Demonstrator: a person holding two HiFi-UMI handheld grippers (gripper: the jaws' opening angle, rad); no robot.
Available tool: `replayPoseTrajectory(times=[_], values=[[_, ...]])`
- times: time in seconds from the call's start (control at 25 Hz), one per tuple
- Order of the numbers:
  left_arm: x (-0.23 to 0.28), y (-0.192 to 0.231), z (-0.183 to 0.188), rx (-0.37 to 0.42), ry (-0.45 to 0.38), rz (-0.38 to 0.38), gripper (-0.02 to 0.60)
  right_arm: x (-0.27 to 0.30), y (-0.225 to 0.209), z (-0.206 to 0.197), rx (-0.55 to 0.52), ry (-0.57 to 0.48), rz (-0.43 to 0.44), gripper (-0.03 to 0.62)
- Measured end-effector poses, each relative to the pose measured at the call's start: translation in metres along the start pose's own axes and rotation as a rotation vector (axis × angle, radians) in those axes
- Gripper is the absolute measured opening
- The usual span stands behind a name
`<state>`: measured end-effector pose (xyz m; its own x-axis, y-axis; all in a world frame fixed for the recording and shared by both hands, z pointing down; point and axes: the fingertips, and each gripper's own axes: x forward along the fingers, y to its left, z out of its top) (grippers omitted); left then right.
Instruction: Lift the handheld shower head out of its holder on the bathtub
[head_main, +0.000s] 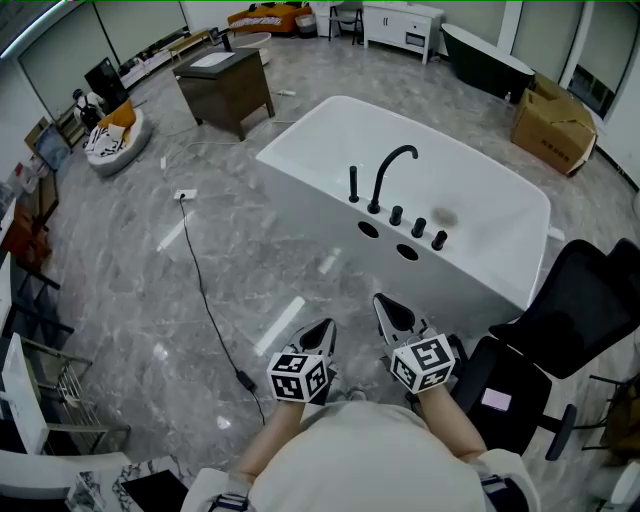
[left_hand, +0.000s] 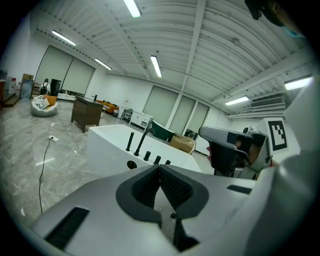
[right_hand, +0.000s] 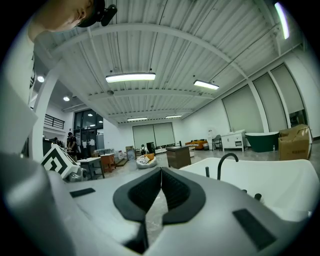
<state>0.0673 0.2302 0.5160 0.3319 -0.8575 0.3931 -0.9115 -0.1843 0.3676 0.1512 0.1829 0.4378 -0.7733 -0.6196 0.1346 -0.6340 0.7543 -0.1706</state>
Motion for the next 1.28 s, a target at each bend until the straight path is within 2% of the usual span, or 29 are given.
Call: replayPoseTrajectory(times=[0.28,0.72,1.28], values=[[0.032,0.023,0.017,-0.005,0.008,-0.011,0.020,0.036,-0.020,0.001,0.008,0.010,-0.015,0.020],[0.100,0.086,0.083,-0.011,-0.010,-0.026,0.020,0.134,-0.069,0.027,0.012,0.016,-0.052,0.020],[0.177,0.177,0.168,0.028,0.005,-0.076,0.020,0.262,-0.116,0.056,0.030,0.005,-0.125,0.020]])
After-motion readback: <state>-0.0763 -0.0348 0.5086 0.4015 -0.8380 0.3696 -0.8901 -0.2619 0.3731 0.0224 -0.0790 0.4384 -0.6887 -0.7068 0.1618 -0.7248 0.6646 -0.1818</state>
